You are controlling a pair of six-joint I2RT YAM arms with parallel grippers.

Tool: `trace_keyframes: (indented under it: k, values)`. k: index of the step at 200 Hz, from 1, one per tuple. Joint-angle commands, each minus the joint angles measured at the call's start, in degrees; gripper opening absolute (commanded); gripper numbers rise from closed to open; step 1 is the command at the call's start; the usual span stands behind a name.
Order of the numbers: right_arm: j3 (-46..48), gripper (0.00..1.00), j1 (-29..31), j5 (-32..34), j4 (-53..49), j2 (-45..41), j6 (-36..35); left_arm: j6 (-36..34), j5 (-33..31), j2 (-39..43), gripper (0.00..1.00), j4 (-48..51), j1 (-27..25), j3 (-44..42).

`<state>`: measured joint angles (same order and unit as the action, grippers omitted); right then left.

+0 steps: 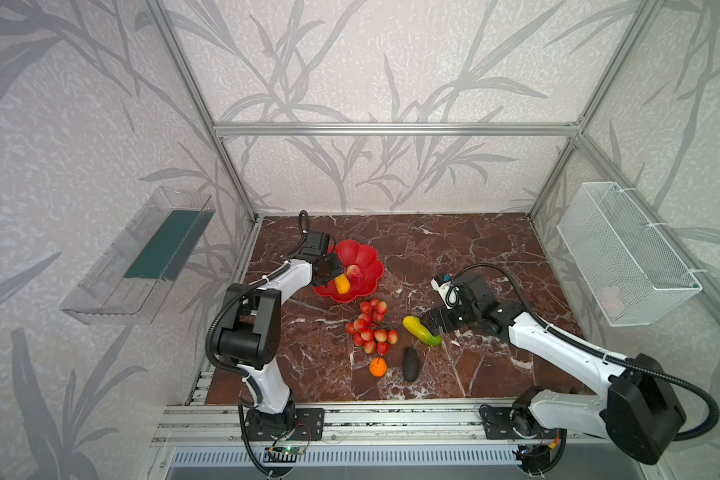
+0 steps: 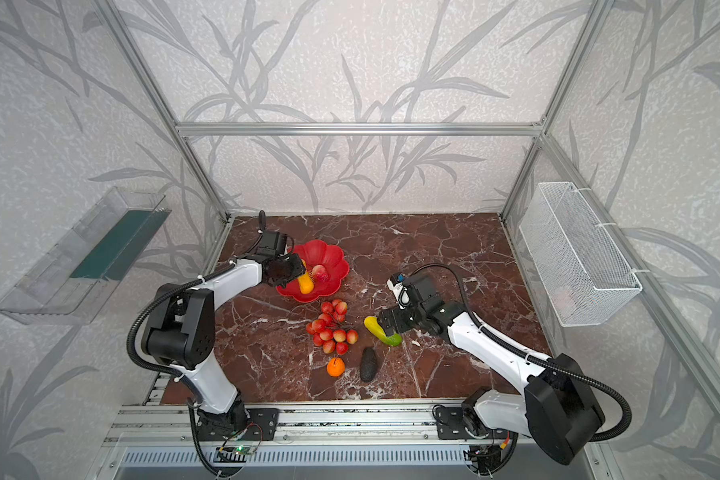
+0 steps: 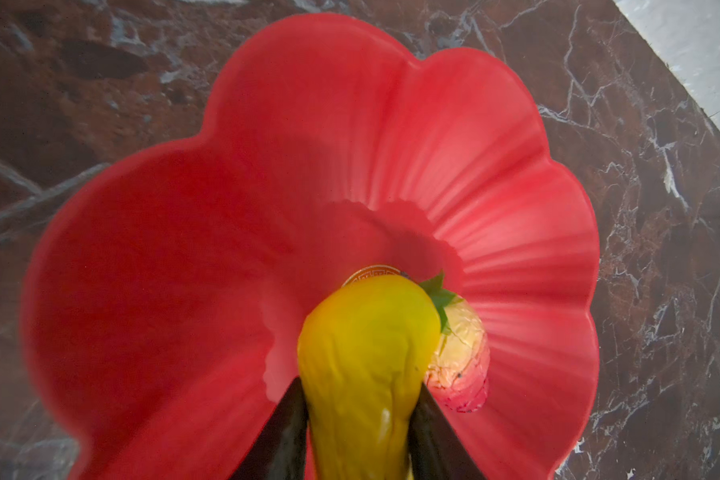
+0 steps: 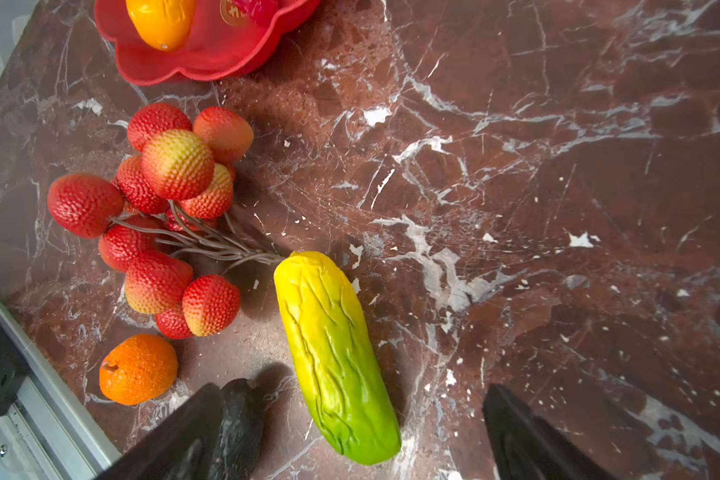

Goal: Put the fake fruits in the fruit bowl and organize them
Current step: 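Drop the mango in the bowl with left gripper while right grasps cucumber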

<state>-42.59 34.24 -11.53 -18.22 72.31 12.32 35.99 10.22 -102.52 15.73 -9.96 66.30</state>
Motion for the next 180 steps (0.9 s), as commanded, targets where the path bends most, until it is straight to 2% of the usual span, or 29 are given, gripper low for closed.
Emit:
trace_keyframes:
  k: [1,27,43,80,118,141,180]
  values:
    - [0.0,0.96,1.0,0.0,0.4,1.7,-1.2,0.1,1.4,-1.2,0.45,0.5,0.2,1.7]
    - [-0.1,0.94,2.8,0.6,1.0,3.8,-1.2,0.1,1.8,-0.8,0.53,0.7,0.2,2.0]
    - [-0.3,0.94,3.9,1.5,1.6,5.1,-1.1,-0.3,2.8,0.5,0.54,0.4,0.4,2.1]
    - [-1.2,0.90,5.2,2.4,1.0,8.6,-0.5,-0.7,4.6,8.5,0.61,-1.0,0.9,2.0]
    - [-1.3,0.84,6.4,3.7,2.2,11.8,0.1,-4.6,-0.1,22.6,0.68,-2.1,1.2,-1.2]
    - [-1.7,0.76,6.7,4.7,2.9,13.3,0.7,-6.7,-5.1,33.3,0.74,-2.4,1.4,-7.1]
    - [-2.2,0.62,6.8,5.8,4.6,15.3,1.9,-7.2,-11.8,51.9,0.78,-0.5,1.7,-19.7]
